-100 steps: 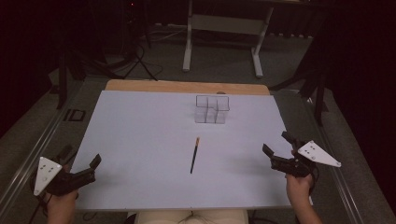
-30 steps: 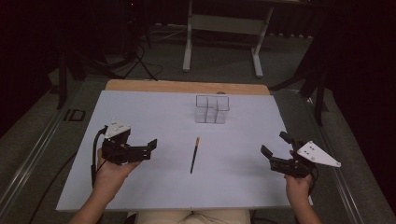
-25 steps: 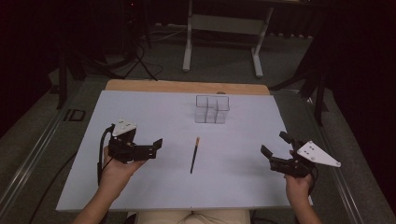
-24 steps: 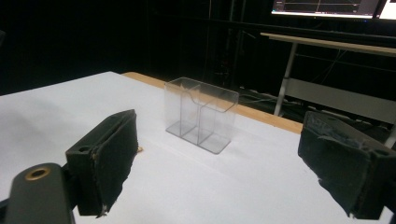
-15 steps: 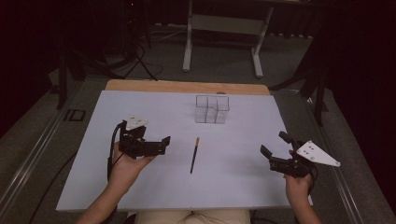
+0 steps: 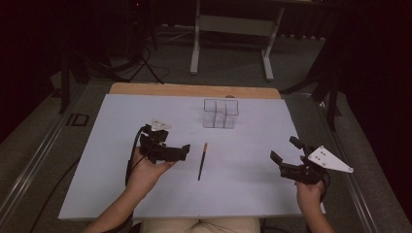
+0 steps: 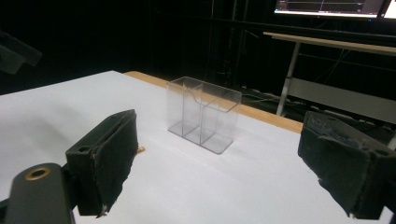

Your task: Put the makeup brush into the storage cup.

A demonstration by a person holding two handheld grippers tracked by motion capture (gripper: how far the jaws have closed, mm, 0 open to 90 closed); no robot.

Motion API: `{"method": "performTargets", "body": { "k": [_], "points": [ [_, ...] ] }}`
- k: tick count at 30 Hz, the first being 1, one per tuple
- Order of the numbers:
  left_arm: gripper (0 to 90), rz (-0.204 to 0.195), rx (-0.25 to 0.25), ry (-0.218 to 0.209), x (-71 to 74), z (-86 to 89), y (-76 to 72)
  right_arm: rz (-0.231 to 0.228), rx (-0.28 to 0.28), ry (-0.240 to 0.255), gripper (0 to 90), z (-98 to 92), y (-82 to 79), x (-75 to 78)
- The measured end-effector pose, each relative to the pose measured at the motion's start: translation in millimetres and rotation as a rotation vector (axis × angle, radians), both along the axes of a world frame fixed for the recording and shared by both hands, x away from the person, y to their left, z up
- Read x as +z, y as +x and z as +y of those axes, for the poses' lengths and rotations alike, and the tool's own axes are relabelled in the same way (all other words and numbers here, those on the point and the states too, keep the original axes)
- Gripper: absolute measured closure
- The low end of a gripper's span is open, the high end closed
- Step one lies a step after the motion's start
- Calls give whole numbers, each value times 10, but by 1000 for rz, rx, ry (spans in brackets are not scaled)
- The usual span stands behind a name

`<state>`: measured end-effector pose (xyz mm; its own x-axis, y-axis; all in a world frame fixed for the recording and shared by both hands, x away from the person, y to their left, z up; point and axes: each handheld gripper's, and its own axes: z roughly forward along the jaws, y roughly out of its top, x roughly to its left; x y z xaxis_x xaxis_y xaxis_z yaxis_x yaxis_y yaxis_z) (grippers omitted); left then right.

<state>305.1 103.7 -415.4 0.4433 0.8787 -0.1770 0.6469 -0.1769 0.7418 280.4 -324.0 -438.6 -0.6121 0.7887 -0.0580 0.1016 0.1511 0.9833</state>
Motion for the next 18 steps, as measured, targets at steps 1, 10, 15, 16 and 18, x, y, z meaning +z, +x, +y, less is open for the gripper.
{"method": "performTargets", "body": {
  "k": [1, 10, 15, 16, 18],
  "points": [
    [19, 3, -14, 4, -16, -29, 11, 0, 1, 1, 121, 0, -1, 0],
    [23, 54, -37, 26, -138, -259, 115, -2, 3, 3, 121, -2, -3, 5],
    [23, 85, -42, 37, -176, -370, 184, -4, 3, 1, 121, 5, -3, 5],
    [23, 87, -40, 42, -180, -391, 197, -4, 4, 1, 121, 5, -3, 5],
    [23, 98, -38, 39, -189, -423, 227, -4, 4, 1, 121, 4, -3, 4]
  ]
}}
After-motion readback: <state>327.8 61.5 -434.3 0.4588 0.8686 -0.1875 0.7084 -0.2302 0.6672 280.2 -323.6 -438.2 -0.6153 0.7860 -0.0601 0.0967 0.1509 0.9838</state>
